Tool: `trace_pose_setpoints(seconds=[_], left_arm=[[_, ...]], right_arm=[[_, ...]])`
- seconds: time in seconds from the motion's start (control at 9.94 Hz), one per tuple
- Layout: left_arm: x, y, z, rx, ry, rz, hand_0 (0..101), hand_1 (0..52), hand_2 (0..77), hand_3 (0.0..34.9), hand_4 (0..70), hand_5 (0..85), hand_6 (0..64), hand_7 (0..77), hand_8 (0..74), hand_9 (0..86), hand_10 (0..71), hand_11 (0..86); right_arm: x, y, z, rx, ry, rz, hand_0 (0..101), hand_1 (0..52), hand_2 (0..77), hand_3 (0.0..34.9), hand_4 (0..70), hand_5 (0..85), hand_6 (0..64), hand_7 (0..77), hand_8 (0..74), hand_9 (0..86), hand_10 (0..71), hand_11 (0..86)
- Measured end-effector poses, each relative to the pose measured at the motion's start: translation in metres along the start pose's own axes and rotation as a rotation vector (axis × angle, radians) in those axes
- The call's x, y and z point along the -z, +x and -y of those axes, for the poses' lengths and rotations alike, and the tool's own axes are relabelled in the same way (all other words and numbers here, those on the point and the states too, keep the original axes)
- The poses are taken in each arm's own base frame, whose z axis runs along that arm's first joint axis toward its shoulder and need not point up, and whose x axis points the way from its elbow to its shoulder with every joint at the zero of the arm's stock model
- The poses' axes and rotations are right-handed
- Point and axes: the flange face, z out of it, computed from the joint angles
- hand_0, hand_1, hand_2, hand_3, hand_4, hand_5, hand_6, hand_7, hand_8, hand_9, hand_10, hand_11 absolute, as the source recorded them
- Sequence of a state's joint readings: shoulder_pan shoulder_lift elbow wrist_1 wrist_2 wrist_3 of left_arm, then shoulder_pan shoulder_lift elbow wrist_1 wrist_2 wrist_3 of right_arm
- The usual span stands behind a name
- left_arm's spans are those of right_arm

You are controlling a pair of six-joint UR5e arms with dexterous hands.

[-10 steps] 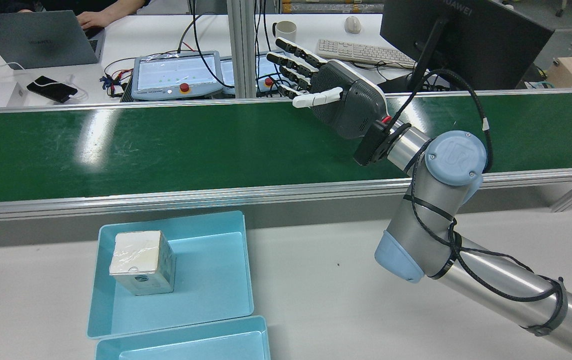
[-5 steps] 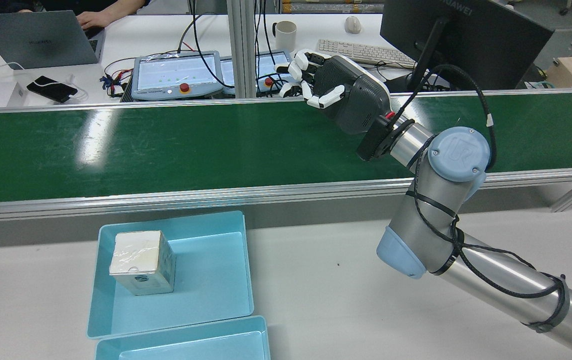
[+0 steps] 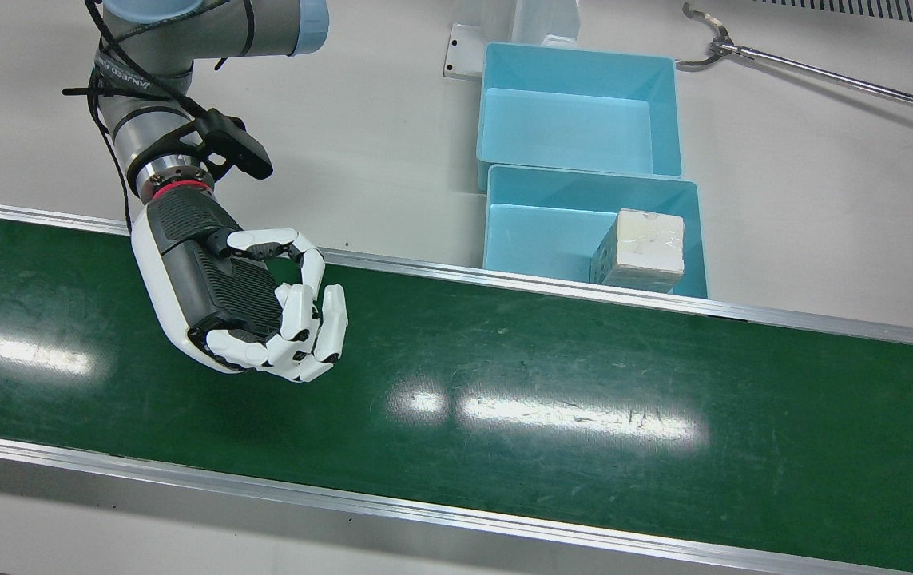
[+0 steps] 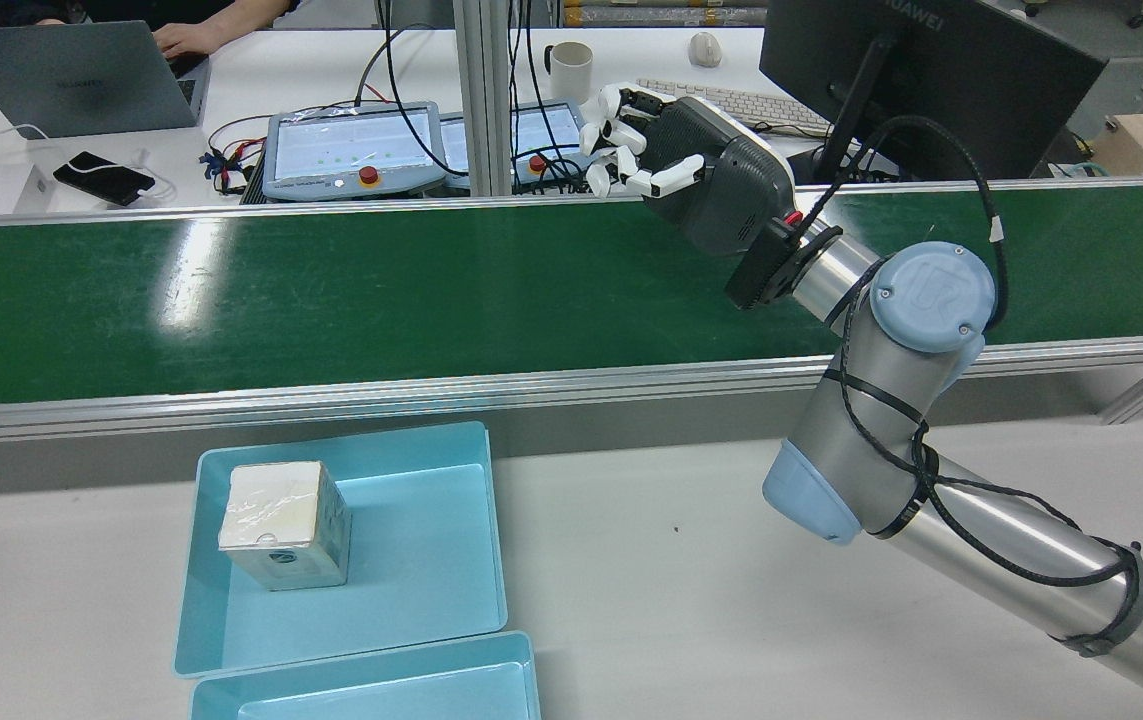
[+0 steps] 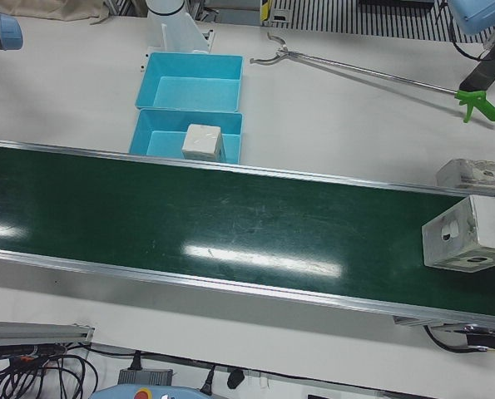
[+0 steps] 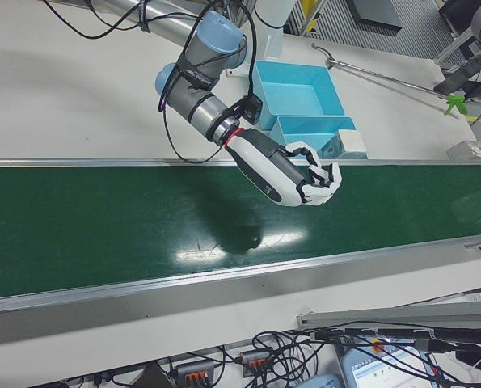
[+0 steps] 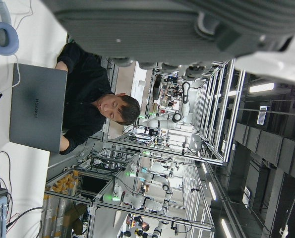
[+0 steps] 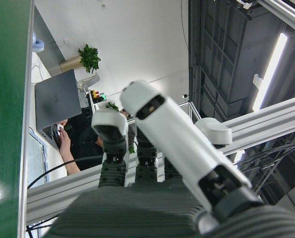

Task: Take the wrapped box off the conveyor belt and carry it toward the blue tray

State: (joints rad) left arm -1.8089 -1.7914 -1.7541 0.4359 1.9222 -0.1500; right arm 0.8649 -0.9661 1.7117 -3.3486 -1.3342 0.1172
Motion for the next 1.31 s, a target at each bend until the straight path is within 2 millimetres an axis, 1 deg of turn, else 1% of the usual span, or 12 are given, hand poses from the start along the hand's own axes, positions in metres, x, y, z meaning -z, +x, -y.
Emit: trace_pose_setpoints(seconds=[0.1,0.2,0.3,0.4,0.5,0.6,0.7,0.8,0.91,1.01,1.21,1.31], left_arm=[[0.0,0.0,0.0,0.0,0.0,0.0,0,0.0,1.1,0.0,0.0,1.1,0.0,0.5,0.5,0.5,0.5,0.0],[0.0,0.0,0.0,0.0,0.0,0.0,0,0.0,0.5,0.0,0.0,1.1,0.0,0.5,0.5,0.5,0.5,0.0],[0.0,0.0,0.0,0.0,0.0,0.0,0,0.0,0.5,0.0,0.0,1.1,0.0,0.5,0.5,0.5,0.5,0.0],[0.0,0.0,0.0,0.0,0.0,0.0,0,0.0,1.1,0.0,0.0,1.1,0.0,0.5,0.5,0.5,0.5,0.0],[0.0,0.0,0.0,0.0,0.0,0.0,0,0.0,1.1,0.0,0.0,1.1,0.0,0.5,0.5,0.5,0.5,0.0],[0.0,0.0,0.0,0.0,0.0,0.0,0,0.0,1.1,0.0,0.0,1.1,0.0,0.5,0.5,0.5,0.5,0.0],[0.0,0.0,0.0,0.0,0.0,0.0,0,0.0,0.5,0.0,0.0,1.1,0.0,0.5,0.5,0.5,0.5,0.0],[0.0,0.0,0.0,0.0,0.0,0.0,0,0.0,0.5,0.0,0.0,1.1,0.0,0.5,0.5,0.5,0.5,0.0],[0.0,0.0,0.0,0.0,0.0,0.0,0,0.0,0.5,0.0,0.0,1.1,0.0,0.5,0.5,0.5,0.5,0.0],[0.0,0.0,0.0,0.0,0.0,0.0,0,0.0,1.1,0.0,0.0,1.1,0.0,0.5,0.5,0.5,0.5,0.0],[0.0,0.0,0.0,0.0,0.0,0.0,0,0.0,1.1,0.0,0.0,1.1,0.0,0.5,0.5,0.5,0.5,0.5],[0.0,0.0,0.0,0.0,0.0,0.0,0,0.0,1.1,0.0,0.0,1.1,0.0,0.5,0.5,0.5,0.5,0.5]], right_arm=[[0.002,0.0,0.001,0.002,0.003,-0.003,64,34.4,57.3,0.0,34.9,49.6,46.4,73.1,29.5,53.5,47.5,55.1],[0.003,-0.001,0.003,0.003,0.006,-0.005,63,36.0,60.5,0.0,33.3,38.2,39.3,76.9,19.6,45.3,39.3,46.9],[0.004,0.0,0.005,0.004,0.01,-0.009,62,38.2,53.5,0.0,25.6,30.0,32.2,73.6,7.6,37.1,29.5,38.2],[0.005,0.0,0.006,0.005,0.014,-0.01,62,38.2,53.5,0.0,25.6,30.0,32.2,73.6,7.6,37.1,29.5,38.2],[0.005,0.0,0.009,0.006,0.018,-0.011,61,30.0,34.4,9.7,12.0,17.5,12.5,27.8,0.0,7.6,2.7,18.0],[0.005,0.001,0.011,0.007,0.023,-0.013,63,27.8,21.8,13.6,10.4,14.7,3.3,18.0,0.0,1.6,0.0,4.9],[0.007,0.002,0.014,0.007,0.03,-0.015,58,20.2,2.2,13.7,15.3,13.1,4.4,10.9,0.0,1.6,4.4,8.2],[0.008,0.003,0.018,0.007,0.036,-0.017,58,20.2,2.2,13.7,15.3,13.1,4.4,10.9,0.0,1.6,4.4,8.2],[0.01,0.005,0.02,0.007,0.043,-0.02,53,9.3,2.2,10.7,19.1,14.7,7.6,19.1,0.0,1.6,1.1,3.8],[0.012,0.006,0.023,0.007,0.048,-0.022,48,8.2,2.2,7.5,22.9,18.0,9.3,22.4,0.0,2.2,1.1,2.2],[0.014,0.006,0.026,0.007,0.054,-0.023,48,10.4,2.2,3.8,21.8,15.8,9.3,23.5,0.0,3.8,0.0,1.6],[0.017,0.004,0.028,0.008,0.057,-0.021,50,15.3,1.6,1.8,15.8,14.2,8.7,19.6,0.0,2.2,2.2,4.9]])
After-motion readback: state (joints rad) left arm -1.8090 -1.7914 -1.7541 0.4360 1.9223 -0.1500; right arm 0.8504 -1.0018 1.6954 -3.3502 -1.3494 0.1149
